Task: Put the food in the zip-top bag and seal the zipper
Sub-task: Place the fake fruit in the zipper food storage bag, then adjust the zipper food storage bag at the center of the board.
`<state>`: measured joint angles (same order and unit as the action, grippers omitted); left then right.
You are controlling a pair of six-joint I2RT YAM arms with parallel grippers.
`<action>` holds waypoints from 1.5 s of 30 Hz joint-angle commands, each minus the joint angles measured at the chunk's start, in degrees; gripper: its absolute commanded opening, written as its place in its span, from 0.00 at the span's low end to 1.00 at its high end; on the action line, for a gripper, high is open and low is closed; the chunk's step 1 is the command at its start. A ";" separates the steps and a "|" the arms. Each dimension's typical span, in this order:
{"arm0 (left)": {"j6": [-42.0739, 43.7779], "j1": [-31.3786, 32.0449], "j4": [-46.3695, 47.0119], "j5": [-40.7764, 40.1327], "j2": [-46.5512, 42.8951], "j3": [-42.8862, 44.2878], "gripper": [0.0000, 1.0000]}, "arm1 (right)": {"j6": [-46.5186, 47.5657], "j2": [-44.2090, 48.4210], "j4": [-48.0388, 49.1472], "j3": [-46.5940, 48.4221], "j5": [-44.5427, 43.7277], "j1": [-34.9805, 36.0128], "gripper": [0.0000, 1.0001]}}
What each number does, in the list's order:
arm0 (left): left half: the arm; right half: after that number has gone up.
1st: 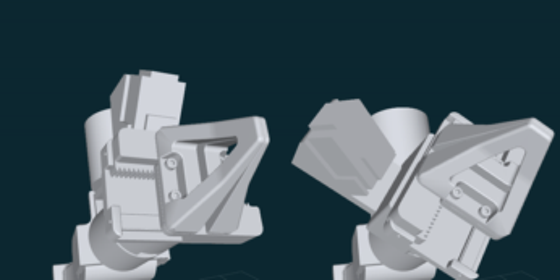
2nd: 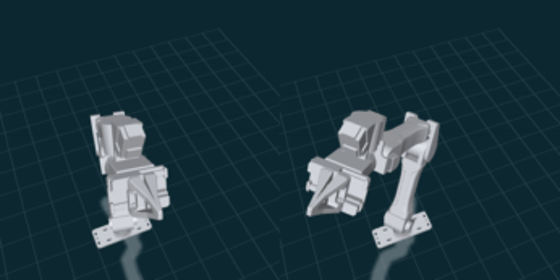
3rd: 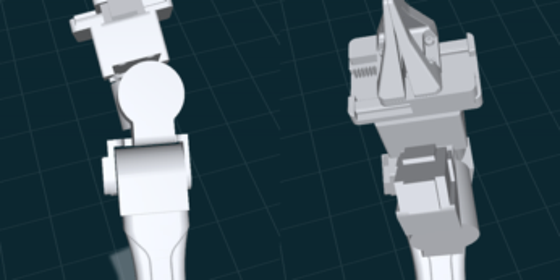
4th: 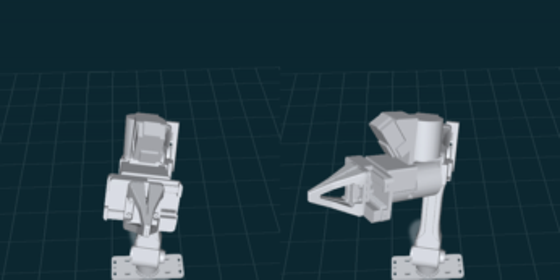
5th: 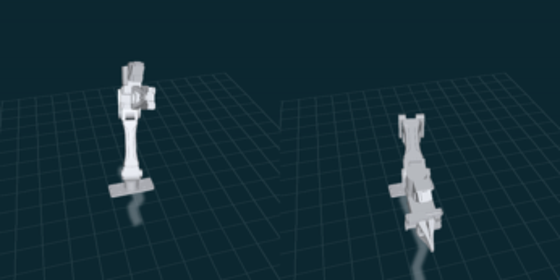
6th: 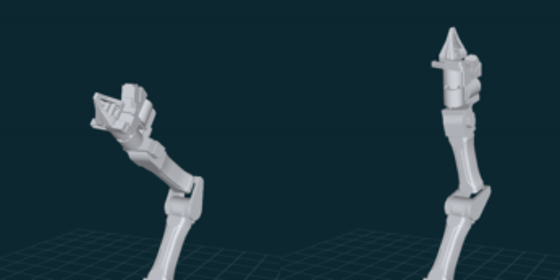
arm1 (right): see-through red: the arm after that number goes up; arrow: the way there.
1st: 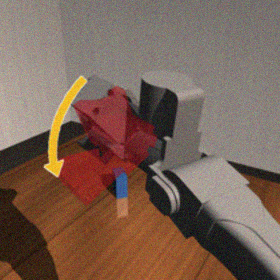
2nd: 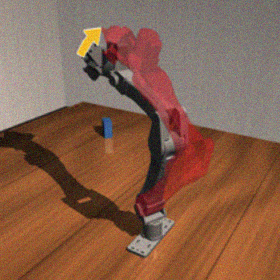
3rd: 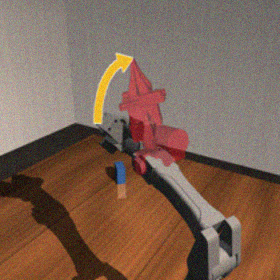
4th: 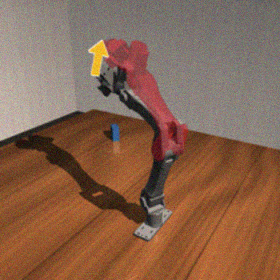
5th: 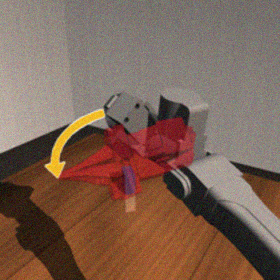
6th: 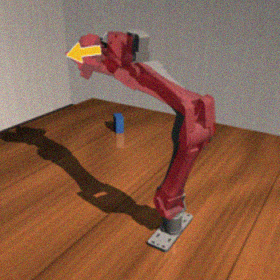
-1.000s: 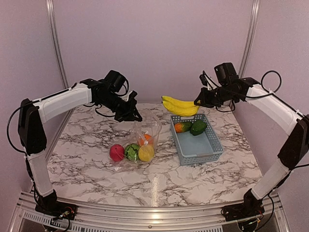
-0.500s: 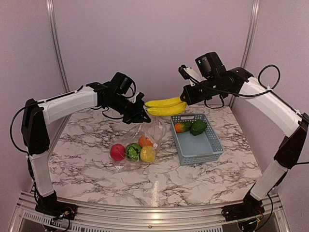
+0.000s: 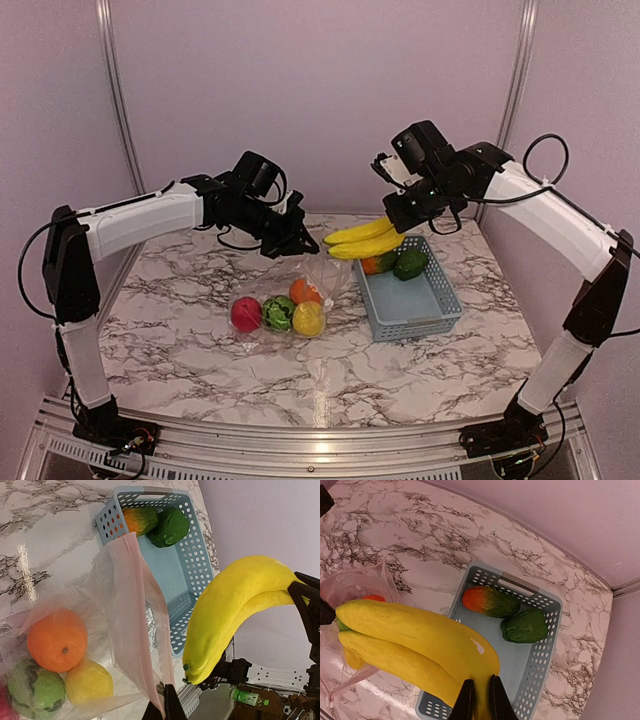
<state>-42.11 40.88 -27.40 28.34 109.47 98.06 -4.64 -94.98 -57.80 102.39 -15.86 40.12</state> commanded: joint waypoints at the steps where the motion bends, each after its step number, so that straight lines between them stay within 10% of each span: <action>1: -1.16 1.62 2.91 -1.42 -2.55 0.99 0.00 | 0.51 -3.04 -2.57 2.33 -3.98 3.10 0.00; 18: -0.52 2.80 3.11 -2.41 -1.96 2.54 0.00 | -17.12 -9.30 6.14 3.44 22.12 5.49 0.10; 26: -0.36 2.88 4.14 -3.15 -3.79 0.44 0.00 | -20.78 -9.50 9.44 0.42 35.39 3.38 0.52; 33: 4.07 1.58 0.43 -4.30 -5.38 -0.11 0.00 | -24.24 -2.32 12.68 -3.08 39.37 -3.49 0.56; 36: 5.21 0.51 -5.62 -10.85 -11.33 4.94 0.00 | -24.29 0.84 12.87 -2.46 39.18 -6.12 0.56; 40: 4.92 0.62 12.02 -26.26 -28.15 -8.79 0.00 | -24.48 6.93 13.83 -7.25 30.99 -10.27 0.62; 45: 2.55 -10.70 2.51 -8.72 -19.87 -11.53 0.00 | -26.34 9.58 18.43 -15.50 34.94 -14.90 0.62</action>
<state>-38.57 37.47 -20.84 11.51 79.96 85.93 -29.52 -84.25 -41.85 90.35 19.07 27.40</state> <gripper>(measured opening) 0.009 0.627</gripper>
